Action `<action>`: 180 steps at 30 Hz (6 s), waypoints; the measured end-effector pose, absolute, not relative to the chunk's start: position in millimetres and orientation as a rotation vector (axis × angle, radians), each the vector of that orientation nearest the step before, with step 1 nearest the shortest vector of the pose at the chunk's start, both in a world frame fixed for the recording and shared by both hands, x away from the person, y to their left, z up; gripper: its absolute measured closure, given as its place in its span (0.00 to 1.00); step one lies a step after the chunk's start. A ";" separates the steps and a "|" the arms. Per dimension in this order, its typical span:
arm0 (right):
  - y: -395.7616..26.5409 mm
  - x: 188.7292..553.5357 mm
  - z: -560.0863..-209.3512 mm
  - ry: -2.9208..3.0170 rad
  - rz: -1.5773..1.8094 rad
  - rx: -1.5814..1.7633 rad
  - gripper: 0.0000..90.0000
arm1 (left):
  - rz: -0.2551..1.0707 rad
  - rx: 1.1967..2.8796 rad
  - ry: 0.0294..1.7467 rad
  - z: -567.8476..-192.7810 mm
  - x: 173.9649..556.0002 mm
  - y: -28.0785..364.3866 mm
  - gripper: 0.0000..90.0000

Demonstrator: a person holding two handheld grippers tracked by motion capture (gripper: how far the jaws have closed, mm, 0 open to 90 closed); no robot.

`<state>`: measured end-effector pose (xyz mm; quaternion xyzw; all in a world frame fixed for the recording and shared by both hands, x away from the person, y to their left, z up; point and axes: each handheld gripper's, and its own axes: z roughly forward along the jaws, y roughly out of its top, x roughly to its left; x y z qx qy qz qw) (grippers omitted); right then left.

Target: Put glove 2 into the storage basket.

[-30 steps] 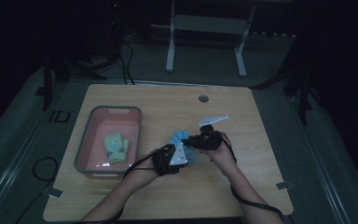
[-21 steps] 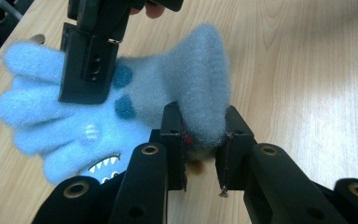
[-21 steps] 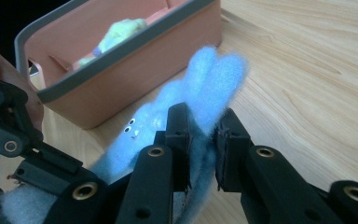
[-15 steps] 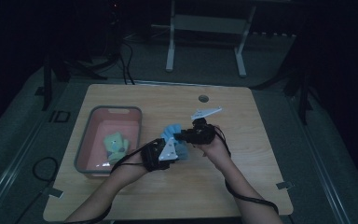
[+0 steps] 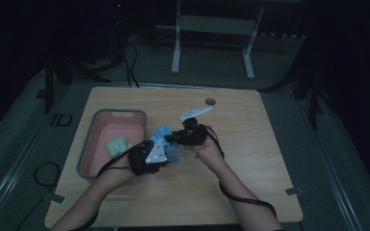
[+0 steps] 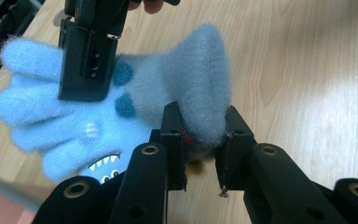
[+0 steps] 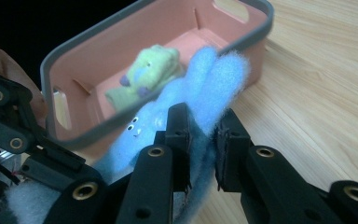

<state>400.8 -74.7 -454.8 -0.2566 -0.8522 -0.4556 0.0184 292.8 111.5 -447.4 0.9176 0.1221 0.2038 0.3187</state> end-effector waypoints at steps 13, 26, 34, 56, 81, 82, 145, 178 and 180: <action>-10.8 403.3 -451.6 -2.623 -1.412 -0.720 0.87 | 0.567 2.446 0.395 -444.1 285.4 167.3 0.84; 52.6 403.1 -462.9 -2.598 -1.390 -0.659 0.87 | 0.559 2.448 0.503 -457.3 276.3 226.6 0.84; 72.9 405.3 -483.4 -2.599 -1.342 -0.660 0.87 | 0.533 2.467 0.558 -475.7 277.2 242.5 0.84; 96.2 413.3 -498.0 -2.799 -1.148 -0.701 0.72 | 0.446 2.590 0.621 -493.6 303.4 232.0 0.73; 38.5 401.0 -450.5 -2.725 -1.392 -0.663 0.15 | 0.510 2.313 0.791 -459.7 290.5 213.0 0.08; 38.5 401.0 -450.5 -2.725 -1.392 -0.663 0.15 | 0.500 2.301 0.787 -459.9 290.9 210.5 0.08; -157.8 348.8 -541.5 -2.766 -1.313 -0.700 0.15 | 0.239 2.310 0.425 -525.4 262.4 44.7 0.08; -225.0 321.3 -557.3 -2.770 -1.397 -0.834 0.15 | 0.203 2.330 0.372 -558.4 250.0 38.9 0.08; -228.3 319.8 -557.5 -2.765 -1.410 -0.842 0.15 | 0.208 2.331 0.368 -557.8 249.4 39.8 0.08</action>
